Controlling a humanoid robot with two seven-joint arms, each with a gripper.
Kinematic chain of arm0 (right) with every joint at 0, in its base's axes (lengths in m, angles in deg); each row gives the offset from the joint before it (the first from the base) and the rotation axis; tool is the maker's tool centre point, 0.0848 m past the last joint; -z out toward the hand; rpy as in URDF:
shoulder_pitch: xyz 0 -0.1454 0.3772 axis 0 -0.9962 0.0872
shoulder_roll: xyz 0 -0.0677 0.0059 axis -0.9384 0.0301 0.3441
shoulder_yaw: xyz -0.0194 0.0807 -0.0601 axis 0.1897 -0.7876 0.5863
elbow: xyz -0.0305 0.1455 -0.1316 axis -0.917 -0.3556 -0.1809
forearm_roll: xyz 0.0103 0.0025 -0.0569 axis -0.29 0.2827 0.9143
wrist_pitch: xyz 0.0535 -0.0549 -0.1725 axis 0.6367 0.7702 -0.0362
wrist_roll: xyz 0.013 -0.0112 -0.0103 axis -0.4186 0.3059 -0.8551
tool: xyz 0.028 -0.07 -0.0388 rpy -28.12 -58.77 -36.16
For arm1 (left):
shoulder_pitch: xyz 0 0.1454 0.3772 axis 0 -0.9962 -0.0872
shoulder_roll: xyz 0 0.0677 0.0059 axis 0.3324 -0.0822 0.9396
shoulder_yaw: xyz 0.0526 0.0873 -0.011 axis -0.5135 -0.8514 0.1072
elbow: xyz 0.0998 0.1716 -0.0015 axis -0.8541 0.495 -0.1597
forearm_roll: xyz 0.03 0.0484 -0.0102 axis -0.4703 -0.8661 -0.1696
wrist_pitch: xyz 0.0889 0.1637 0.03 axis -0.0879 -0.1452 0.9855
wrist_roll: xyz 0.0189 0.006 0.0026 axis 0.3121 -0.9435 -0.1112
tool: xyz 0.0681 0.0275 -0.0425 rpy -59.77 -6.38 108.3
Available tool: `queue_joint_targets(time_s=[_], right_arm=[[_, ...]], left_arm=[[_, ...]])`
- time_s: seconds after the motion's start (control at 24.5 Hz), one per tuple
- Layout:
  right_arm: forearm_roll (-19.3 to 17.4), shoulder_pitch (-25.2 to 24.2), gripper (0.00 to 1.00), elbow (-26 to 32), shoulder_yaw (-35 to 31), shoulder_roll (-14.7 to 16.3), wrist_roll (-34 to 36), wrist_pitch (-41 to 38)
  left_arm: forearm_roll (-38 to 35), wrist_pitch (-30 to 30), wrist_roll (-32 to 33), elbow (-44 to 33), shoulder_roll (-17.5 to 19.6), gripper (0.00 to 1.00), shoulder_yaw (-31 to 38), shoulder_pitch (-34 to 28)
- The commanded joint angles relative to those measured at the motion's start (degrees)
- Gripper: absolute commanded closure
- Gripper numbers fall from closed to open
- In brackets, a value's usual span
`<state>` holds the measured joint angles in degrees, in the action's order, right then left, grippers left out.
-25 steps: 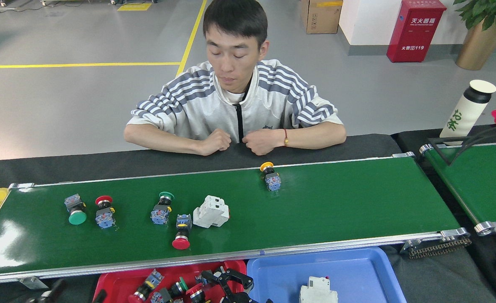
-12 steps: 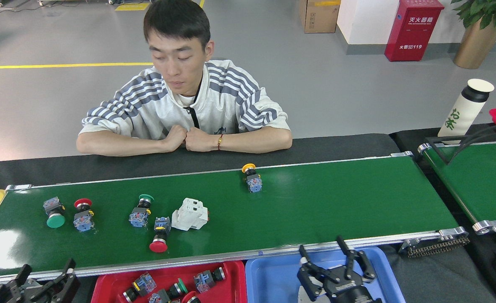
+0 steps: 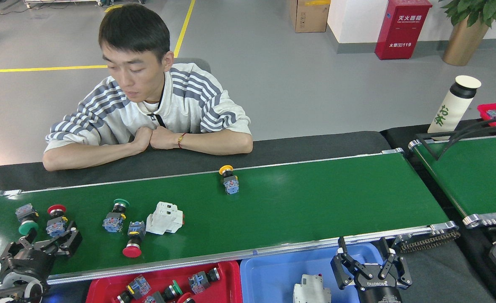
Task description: Pick switch part from conveyor to tray
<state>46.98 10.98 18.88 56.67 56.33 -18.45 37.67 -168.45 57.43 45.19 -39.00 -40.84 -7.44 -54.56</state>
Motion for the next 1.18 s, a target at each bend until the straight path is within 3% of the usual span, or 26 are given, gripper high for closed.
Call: queue_joint_targets(time_s=[0.0, 0.04, 0.08, 0.12, 0.49, 0.77, 0.94, 1.14], right_arm=[[-0.06, 0.27, 0.00, 0.58, 1.00, 0.70, 0.40, -0.72], [-0.06, 0.36, 0.00, 0.58, 1.26, 0.79, 0.40, -0.72], [0.03, 0.36, 0.00, 0.58, 1.35, 0.70, 0.31, -0.72], [0.03, 0.27, 0.00, 0.58, 1.35, 0.70, 0.31, -0.72], [0.03, -0.26, 0.00, 0.66, 3.20, 0.70, 0.22, -0.63], [0.03, -0.08, 0.00, 0.75, 3.20, 0.70, 0.22, -0.54], [0.38, -0.26, 0.00, 1.10, 3.37, 0.88, 0.22, -0.72], [0.47, -0.79, 0.00, 2.07, 3.37, 1.67, 0.22, -0.72]], left_arm=[[-0.05, -0.77, -1.48, 0.55, 1.85, 0.46, -1.56, 0.94], [0.04, -0.33, -1.48, 0.99, 2.55, 0.78, -2.61, 1.02], [0.48, -0.15, -1.56, 1.25, 2.99, 0.93, -3.32, 1.02], [0.66, 0.02, -1.56, 1.07, 2.99, 0.96, -3.32, 0.94], [12.35, 9.43, -1.21, -5.69, 5.27, 0.97, -0.24, -5.66], [24.04, 25.86, -0.86, -25.47, 4.57, 0.96, 5.38, -22.27], [23.77, 31.14, -0.95, -38.74, 1.85, 0.95, 3.54, -33.17], [12.70, 31.14, -1.12, -44.89, -2.29, 0.92, -8.33, -34.31]])
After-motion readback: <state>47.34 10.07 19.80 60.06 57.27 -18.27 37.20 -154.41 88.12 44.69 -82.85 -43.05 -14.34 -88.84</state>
